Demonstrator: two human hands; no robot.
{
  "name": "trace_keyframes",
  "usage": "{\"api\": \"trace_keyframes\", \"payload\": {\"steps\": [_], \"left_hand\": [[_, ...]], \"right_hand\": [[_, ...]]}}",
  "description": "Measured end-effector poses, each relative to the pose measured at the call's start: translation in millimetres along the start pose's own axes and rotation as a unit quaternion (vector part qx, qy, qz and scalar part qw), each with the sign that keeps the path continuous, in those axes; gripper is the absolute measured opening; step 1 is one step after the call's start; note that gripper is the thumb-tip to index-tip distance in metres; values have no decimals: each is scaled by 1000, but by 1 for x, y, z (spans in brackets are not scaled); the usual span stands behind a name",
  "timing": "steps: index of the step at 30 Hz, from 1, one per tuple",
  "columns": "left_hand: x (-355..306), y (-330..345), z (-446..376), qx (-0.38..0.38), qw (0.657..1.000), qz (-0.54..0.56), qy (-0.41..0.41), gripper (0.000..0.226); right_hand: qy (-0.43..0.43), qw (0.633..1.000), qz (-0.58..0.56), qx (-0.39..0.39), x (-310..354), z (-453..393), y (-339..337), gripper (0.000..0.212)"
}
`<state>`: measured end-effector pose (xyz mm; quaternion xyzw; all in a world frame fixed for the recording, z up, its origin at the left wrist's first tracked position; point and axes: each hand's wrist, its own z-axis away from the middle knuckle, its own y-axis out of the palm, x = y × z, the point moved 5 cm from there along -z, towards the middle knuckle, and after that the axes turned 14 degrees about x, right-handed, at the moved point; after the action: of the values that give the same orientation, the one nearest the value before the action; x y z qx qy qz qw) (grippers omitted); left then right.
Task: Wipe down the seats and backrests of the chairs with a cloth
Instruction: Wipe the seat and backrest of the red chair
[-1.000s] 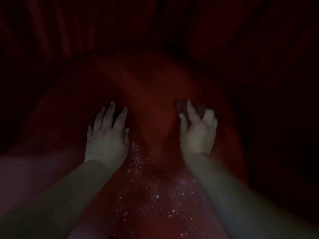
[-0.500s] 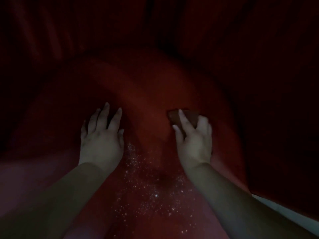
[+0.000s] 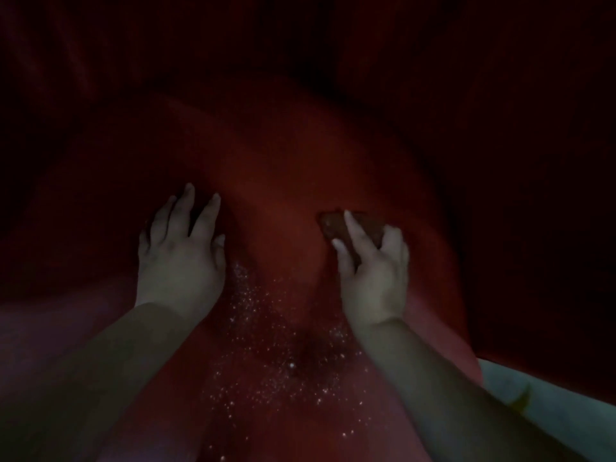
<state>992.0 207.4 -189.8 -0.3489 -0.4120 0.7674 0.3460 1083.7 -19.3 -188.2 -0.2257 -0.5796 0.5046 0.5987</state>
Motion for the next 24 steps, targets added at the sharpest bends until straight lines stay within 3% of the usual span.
{"api": "trace_keyframes", "payload": {"steps": [5,11,18,24], "left_hand": [[17,-5,6,-16,1000,-12,7,51],[26,0,25,-13,1000,-20,7,52],[37,1,40,-5,1000,-20,5,53],[48,4,55,10,1000,-27,-2,54]], "right_hand": [[187,976,-51,-96,-60,-14,-32,43],[48,998,-26,-15,-14,30,-1,43],[145,986,-30,-78,-41,43,-12,45],[-18,1000,-6,3,22,49,22,42]]}}
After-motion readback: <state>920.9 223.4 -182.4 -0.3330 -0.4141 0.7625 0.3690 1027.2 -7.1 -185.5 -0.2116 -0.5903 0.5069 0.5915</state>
